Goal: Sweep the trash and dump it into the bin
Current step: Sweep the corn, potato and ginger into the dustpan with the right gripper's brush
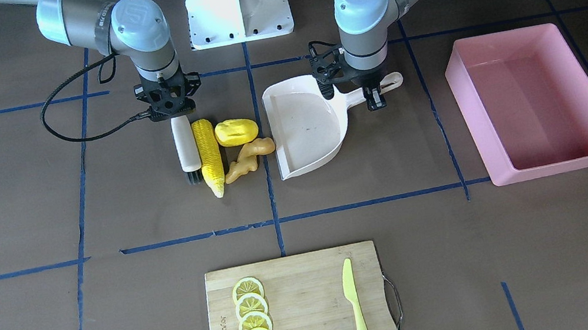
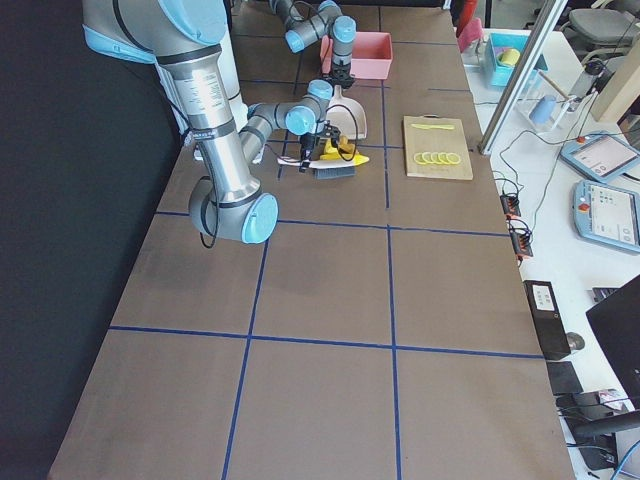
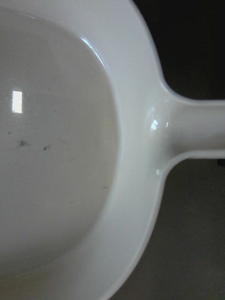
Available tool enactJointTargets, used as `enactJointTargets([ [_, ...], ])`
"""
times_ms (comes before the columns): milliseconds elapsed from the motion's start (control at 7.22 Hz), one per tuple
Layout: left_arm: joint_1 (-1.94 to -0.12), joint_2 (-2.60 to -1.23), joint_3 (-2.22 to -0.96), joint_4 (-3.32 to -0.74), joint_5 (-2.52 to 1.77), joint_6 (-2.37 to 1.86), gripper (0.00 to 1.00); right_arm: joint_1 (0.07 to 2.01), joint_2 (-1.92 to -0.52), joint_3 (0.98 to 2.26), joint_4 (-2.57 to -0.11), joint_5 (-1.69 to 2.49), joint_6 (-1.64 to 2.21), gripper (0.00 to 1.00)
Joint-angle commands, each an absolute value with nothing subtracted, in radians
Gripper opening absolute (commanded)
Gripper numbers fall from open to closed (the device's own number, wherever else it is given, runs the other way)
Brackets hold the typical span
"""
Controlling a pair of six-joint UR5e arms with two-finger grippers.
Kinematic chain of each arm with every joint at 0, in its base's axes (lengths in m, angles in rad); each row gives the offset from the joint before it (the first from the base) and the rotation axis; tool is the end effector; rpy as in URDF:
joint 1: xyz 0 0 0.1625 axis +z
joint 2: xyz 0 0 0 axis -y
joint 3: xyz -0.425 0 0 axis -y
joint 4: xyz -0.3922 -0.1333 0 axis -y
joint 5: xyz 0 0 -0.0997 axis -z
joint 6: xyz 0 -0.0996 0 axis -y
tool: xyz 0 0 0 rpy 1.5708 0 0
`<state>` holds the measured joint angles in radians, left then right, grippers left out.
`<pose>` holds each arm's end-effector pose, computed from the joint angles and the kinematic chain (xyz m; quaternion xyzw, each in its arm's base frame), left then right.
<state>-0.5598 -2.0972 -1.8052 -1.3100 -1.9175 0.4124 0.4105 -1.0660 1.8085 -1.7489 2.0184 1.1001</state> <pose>0.4810 -0.4188 0.2939 0.1836 0.2315 0.6556 0.6948 -0.5387 -0.3328 0.2918 -0.0770 -0.3365 -0.0900 0.9342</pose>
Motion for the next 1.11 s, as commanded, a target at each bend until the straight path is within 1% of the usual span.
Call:
enactJointTargets([
  [0, -0.557, -2.098, -1.798, -1.310, -1.917, 0.410, 0.00, 0.396, -0.994, 1.758, -1.749, 2.019, 1.103, 0.00],
  [277, -0.557, -2.100, -1.796, -1.310, -1.917, 0.408, 0.00, 0.380, -0.948, 1.740, -1.747, 2.017, 1.104, 0.00],
  [554, -0.551, -2.100, -1.796, -1.310, -1.917, 0.397, 0.00, 0.373, -0.829, 1.625, -1.746, 2.016, 1.104, 0.00],
  [692, -0.543, -2.105, -1.796, -1.310, -1.917, 0.388, 0.00, 0.370, -0.786, 1.594, -1.746, 2.016, 1.104, 0.00],
  [969, -0.531, -2.106, -1.796, -1.310, -1.917, 0.373, 0.00, 0.361, -0.756, 1.583, -1.744, 2.016, 1.104, 0.00],
])
